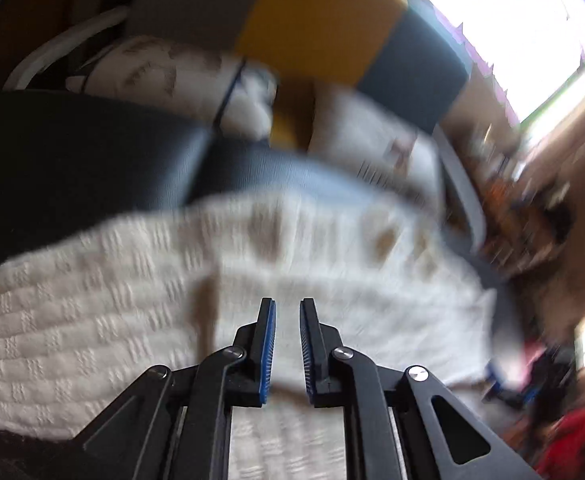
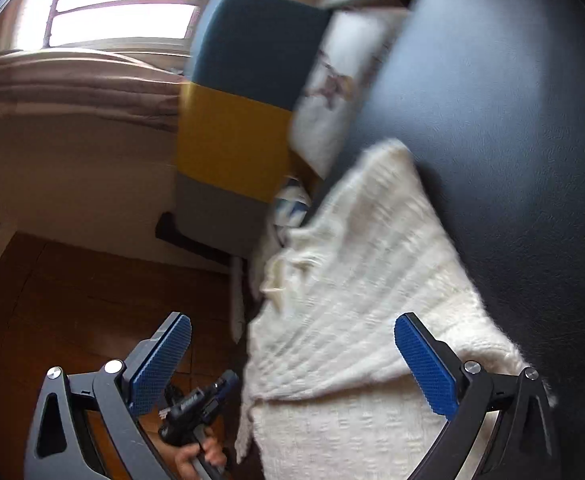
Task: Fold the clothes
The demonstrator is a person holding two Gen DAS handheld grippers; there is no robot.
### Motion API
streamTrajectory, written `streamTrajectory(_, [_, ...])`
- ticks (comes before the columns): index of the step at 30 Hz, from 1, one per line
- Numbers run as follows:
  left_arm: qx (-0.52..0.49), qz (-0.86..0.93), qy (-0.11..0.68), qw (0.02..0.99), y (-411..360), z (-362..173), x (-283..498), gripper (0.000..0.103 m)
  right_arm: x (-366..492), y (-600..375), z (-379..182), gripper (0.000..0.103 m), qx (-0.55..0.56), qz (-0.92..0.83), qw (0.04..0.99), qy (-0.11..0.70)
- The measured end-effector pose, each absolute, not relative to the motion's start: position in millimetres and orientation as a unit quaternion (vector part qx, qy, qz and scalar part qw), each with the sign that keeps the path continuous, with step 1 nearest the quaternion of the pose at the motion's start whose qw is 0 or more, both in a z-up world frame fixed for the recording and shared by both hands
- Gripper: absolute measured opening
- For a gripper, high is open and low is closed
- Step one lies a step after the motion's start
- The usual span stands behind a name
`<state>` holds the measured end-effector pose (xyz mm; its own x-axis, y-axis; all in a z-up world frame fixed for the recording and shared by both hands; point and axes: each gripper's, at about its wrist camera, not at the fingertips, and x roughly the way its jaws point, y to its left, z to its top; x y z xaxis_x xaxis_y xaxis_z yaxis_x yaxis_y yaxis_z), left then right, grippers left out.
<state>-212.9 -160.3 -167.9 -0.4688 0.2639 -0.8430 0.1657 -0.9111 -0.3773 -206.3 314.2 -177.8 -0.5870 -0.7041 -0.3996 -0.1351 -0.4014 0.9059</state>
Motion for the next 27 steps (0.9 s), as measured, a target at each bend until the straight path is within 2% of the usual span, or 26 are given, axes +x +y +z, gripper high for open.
streamTrajectory(4, [-0.516,0.834,-0.194,0.029,-147,-169,-217,0.008,-202,306,-182,0.103,0.390,-0.756,0.221,-0.476])
streamTrajectory(5, [-0.506,0.838,-0.193,0.065,-134,-159,-222,0.009,-200,303,-181,0.103,0.385,-0.767,0.231,-0.459])
streamTrajectory(6, [-0.495,0.841,-0.192,0.104,-120,-149,-227,0.015,-198,298,-179,0.103,0.385,-0.777,0.238,-0.437])
streamTrajectory(12, [-0.496,0.824,-0.098,0.255,14,-122,-276,0.023,-186,271,-174,0.103,0.386,-0.824,0.265,-0.319])
streamTrajectory(18, [-0.535,0.766,-0.035,0.355,139,-134,-336,0.025,-180,269,-180,0.103,0.371,-0.835,0.277,-0.299])
streamTrajectory(27, [-0.578,0.697,0.004,0.424,188,-163,-384,0.025,-178,267,-179,0.103,0.363,-0.837,0.285,-0.295])
